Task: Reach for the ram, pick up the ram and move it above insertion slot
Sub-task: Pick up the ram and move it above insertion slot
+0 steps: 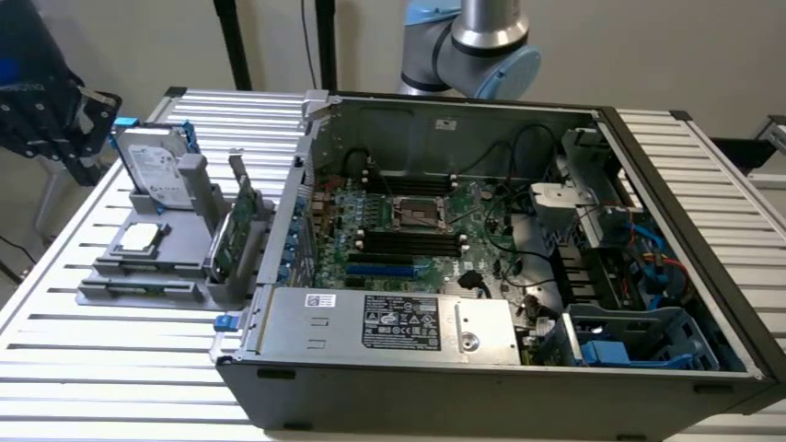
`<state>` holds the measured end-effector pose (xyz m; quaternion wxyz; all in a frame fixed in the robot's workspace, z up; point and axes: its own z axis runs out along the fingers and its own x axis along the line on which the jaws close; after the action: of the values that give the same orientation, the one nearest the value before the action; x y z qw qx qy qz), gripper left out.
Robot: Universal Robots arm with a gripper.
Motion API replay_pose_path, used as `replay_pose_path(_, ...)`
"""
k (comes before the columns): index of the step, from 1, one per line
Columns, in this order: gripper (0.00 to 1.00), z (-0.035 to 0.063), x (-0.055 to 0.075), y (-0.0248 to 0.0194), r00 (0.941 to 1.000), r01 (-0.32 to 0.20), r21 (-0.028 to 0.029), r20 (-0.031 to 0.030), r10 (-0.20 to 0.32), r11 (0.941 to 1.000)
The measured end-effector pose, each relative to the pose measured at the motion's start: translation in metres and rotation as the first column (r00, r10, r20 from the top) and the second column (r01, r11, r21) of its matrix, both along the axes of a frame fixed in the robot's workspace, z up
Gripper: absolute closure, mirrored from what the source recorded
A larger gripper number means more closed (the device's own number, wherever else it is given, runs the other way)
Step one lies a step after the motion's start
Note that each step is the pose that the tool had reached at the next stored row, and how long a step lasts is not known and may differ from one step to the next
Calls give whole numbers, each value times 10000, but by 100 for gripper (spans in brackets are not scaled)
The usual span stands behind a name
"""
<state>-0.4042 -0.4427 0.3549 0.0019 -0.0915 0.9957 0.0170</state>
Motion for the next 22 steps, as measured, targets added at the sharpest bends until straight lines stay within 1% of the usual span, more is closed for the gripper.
replay_pose_path(3, 89, 0, -1, 0, 9985, -550, -1, 9, 550, 9985)
replay_pose_path(6, 89, -1, 0, 0, 9940, -1095, 0, 17, 1095, 9940)
replay_pose_path(9, 89, -1, 0, 0, 9865, -1639, -1, 22, 1639, 9865)
replay_pose_path(11, 89, -1, 0, 0, 9799, -1993, -2, 25, 1993, 9799)
replay_pose_path(14, 89, -2, 0, 0, 9678, -2517, -4, 32, 2517, 9678)
replay_pose_path(16, 89, -2, 0, 0, 9578, -2875, -6, 41, 2875, 9578)
replay_pose_path(19, 89, -2, 0, 0, 9409, -3388, -12, 59, 3388, 9409)
replay_pose_path(22, 89, -2, 1, 0, 9205, -3906, -20, 81, 3906, 9206)
